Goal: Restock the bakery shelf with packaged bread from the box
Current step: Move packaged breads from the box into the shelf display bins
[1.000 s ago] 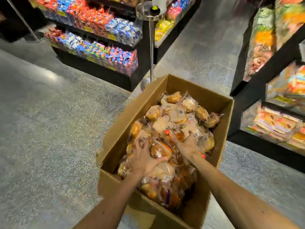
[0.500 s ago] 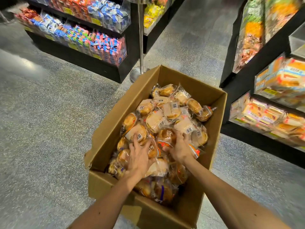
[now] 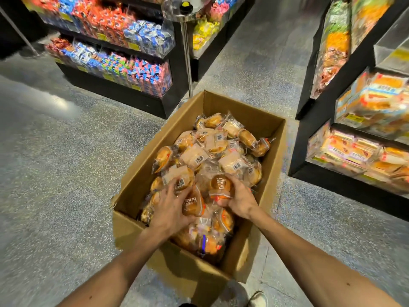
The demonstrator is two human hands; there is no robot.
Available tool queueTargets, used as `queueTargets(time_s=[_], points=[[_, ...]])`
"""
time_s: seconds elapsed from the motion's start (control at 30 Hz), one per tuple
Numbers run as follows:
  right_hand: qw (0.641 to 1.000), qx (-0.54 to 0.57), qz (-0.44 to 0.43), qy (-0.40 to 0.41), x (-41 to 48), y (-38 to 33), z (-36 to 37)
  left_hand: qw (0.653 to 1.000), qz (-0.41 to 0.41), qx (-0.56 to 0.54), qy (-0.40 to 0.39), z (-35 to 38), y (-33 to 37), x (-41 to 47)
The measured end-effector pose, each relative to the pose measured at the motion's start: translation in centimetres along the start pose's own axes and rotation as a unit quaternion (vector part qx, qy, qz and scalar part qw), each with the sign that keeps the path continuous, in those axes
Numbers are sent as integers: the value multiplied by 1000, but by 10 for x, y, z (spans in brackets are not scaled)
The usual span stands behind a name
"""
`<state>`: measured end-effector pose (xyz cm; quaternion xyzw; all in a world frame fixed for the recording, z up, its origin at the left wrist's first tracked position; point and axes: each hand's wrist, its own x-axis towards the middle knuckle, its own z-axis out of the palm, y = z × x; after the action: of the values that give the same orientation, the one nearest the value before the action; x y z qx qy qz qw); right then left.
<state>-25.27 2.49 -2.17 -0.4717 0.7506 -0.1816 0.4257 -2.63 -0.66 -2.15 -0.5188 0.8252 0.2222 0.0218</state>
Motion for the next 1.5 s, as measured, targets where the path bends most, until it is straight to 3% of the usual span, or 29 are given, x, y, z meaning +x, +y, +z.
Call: queueTargets(time_s=[0.23,0.4,0.5,0.7,0.9,1.23,1.5], points=[[995,15,-82,57,-44,37,-93,994,76,36,69,-25,99,-10],[984,39,-124,120,-82,87,-199,973,168,42,155,-57,222,10],[973,65,-142,169,-120,118,-273,966,210,35,145,-74,306,30],[938,163,-129,276,-206,188,-400,903,393,10,175,-75,467,64],[880,306,-77,355,-280,278,-504,823,540,-55,166,-51,629,93],[834,361,-30,416,-292,421,-657,731,667,-102,100,15,872,193],[804,324,19,498,-251,494,-790,694,712,-72,71,60,1038,296]])
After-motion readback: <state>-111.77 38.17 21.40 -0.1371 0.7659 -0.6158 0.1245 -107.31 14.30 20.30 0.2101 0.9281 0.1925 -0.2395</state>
